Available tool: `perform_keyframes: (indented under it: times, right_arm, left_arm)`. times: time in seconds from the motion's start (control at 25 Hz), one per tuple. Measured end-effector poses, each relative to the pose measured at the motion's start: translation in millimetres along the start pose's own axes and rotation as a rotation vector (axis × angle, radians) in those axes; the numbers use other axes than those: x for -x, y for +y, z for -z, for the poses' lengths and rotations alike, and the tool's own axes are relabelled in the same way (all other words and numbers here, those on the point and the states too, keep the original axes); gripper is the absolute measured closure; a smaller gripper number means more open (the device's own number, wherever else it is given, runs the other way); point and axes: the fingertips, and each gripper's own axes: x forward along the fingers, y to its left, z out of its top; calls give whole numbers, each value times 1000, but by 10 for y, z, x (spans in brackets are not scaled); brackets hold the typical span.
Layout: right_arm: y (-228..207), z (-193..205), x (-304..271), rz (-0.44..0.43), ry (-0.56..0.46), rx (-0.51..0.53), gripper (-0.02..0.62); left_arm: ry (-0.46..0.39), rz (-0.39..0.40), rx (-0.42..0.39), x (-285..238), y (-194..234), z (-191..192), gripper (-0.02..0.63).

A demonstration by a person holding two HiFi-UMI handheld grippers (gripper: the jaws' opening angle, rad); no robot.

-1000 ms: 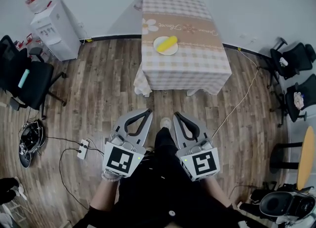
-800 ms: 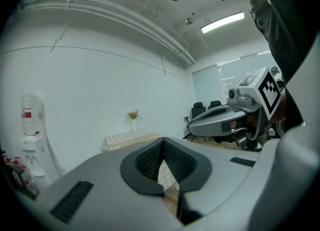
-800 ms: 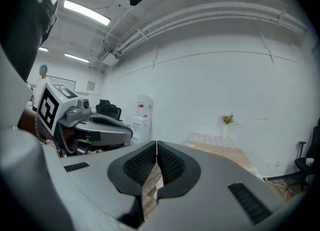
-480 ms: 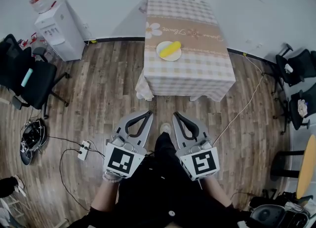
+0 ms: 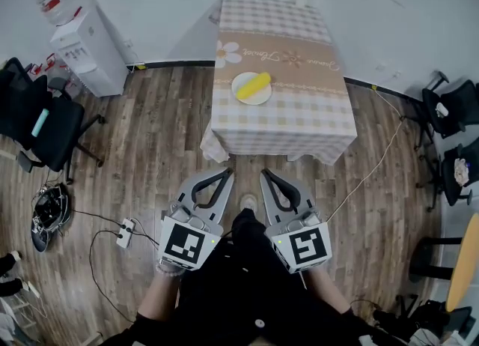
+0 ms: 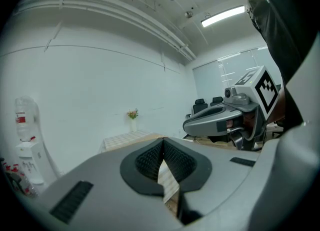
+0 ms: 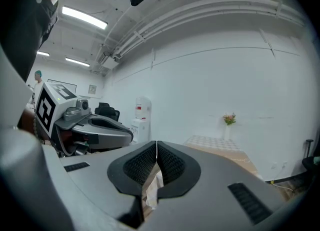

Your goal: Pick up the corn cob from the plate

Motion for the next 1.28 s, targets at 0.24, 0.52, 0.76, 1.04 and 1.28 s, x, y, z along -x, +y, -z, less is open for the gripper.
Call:
perform_keyframes:
  times: [0.24, 0.52, 0.76, 1.04, 1.28]
  right_arm:
    - [-404, 44, -210, -14, 5, -9, 552]
    - [-905, 2, -501, -55, -12, -5, 552]
    - [-1313, -20, -727, -77, -1, -4, 552]
    - [-1675, -28, -915, -104, -20, 7, 552]
    - [-1881, -58, -994, -118, -35, 7, 552]
  left_arm:
    - [18, -7, -3, -426, 102, -30, 592]
    - [30, -40, 1, -945, 284, -140, 592]
    - [36, -70, 7, -1355, 422, -205, 592]
    - [33, -105, 17, -1729, 548, -268, 592]
    - [31, -119, 21, -1924, 572, -343, 592]
